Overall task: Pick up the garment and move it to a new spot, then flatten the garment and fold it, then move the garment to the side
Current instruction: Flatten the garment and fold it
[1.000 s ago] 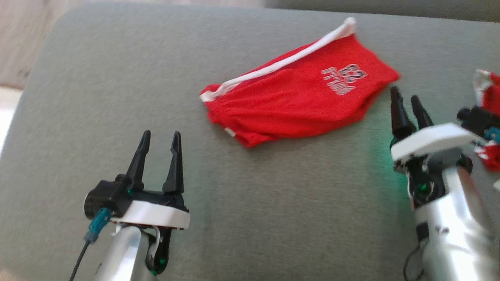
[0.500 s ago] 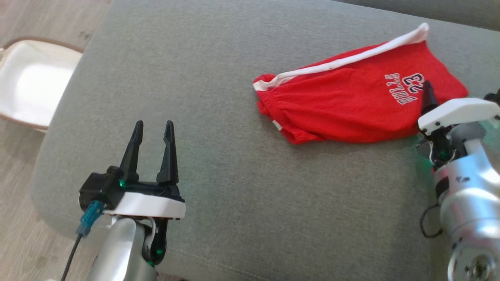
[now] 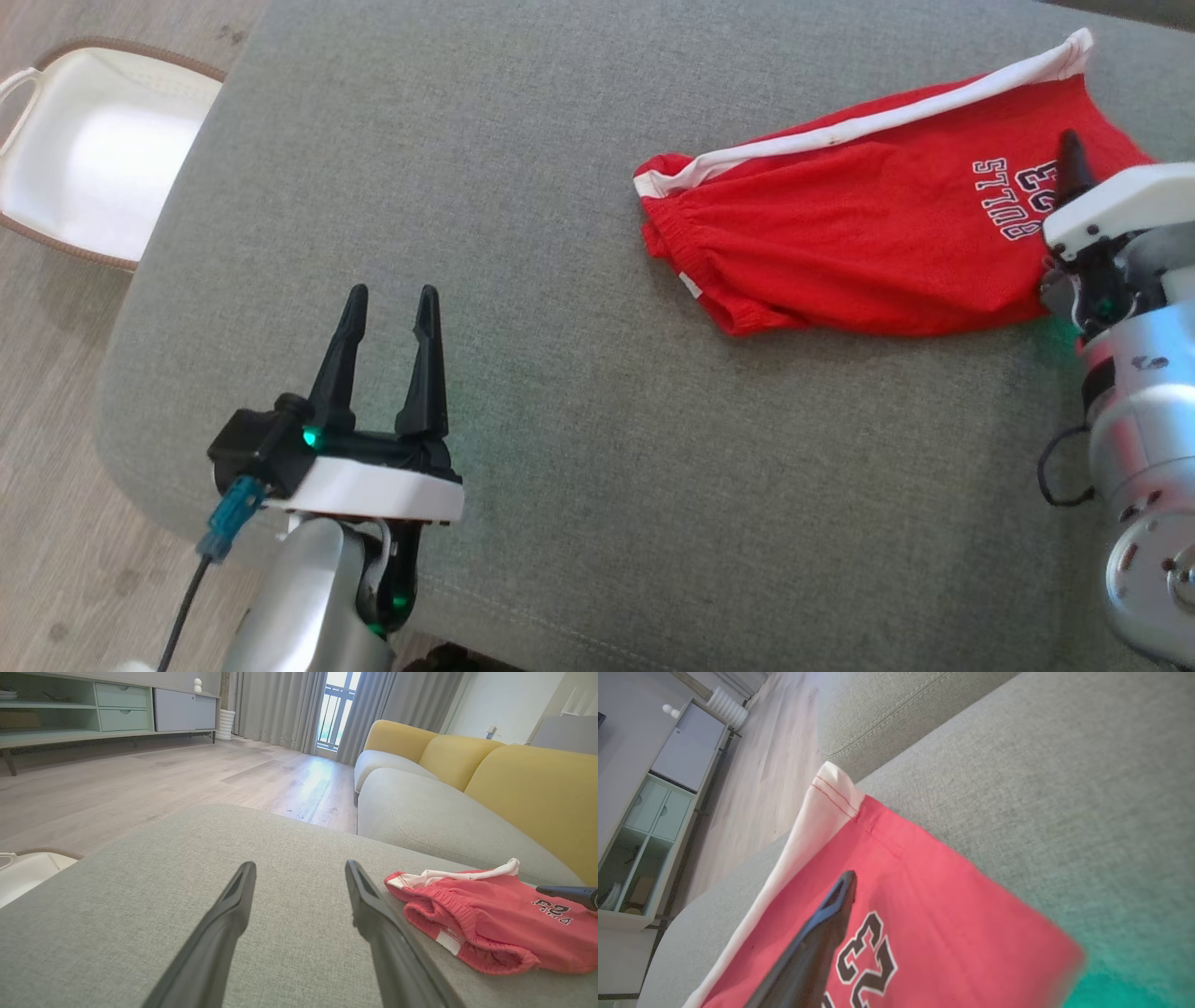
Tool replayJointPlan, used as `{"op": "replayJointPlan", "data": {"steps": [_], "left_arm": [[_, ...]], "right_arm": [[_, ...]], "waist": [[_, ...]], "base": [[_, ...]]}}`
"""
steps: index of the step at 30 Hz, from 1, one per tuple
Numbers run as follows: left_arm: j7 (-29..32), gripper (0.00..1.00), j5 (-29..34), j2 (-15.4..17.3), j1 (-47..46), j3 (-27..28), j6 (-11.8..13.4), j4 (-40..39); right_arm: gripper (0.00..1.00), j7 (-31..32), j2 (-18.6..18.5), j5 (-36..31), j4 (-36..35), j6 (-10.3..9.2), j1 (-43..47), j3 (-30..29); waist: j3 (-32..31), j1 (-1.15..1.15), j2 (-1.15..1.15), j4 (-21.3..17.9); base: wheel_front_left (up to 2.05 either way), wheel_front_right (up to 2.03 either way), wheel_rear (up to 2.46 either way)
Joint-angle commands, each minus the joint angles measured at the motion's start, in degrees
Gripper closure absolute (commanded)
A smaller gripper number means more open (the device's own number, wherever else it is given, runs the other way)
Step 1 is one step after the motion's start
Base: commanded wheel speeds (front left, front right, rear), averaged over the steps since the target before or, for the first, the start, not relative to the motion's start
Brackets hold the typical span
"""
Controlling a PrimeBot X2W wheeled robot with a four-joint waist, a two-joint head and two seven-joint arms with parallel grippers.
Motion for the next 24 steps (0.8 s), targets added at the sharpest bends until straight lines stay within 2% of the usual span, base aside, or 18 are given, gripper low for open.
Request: {"op": "replayJointPlan", "data": {"steps": [1, 7, 13, 18, 24], "left_arm": [[-0.5, 0.0, -0.4, 0.6, -2.1, 1.4, 0.5, -1.7], [-0.5, 0.0, 0.2, 0.6, -2.2, 1.4, 0.7, -1.4], [-0.5, 0.0, 1.6, 0.6, -1.8, 1.9, 0.3, -1.2], [-0.5, 0.0, 3.1, 0.6, -1.3, 1.7, 0.0, -0.8], [-0.5, 0.0, 3.8, 0.6, -0.1, 2.1, -0.3, -0.6]], "right_arm": [[1.0, 1.2, 2.6, -1.1, 2.5, -0.03, 2.2, -1.1], [1.0, -2.7, 3.9, -4.0, 2.5, -0.03, 0.5, -4.0], [1.0, -7.9, 4.8, -2.3, 2.4, -0.03, -1.2, -3.6], [1.0, -10.3, 4.9, 4.8, 2.5, -0.03, -2.2, 0.6], [1.0, -12.7, 4.9, 15.4, 2.4, -0.03, 1.2, 9.7]], "waist": [[0.2, 0.0, 0.0, -0.1], [-0.5, 0.0, 0.0, -1.9], [-2.0, 0.0, 0.0, -5.6], [-3.9, 0.0, 0.0, -8.9], [-5.9, 0.0, 0.0, -13.2]], "base": [[0.0, 0.0, 0.0], [0.0, 0.0, 0.0], [0.0, 0.0, 0.0], [0.0, 0.0, 0.0], [0.0, 0.0, 0.0]]}}
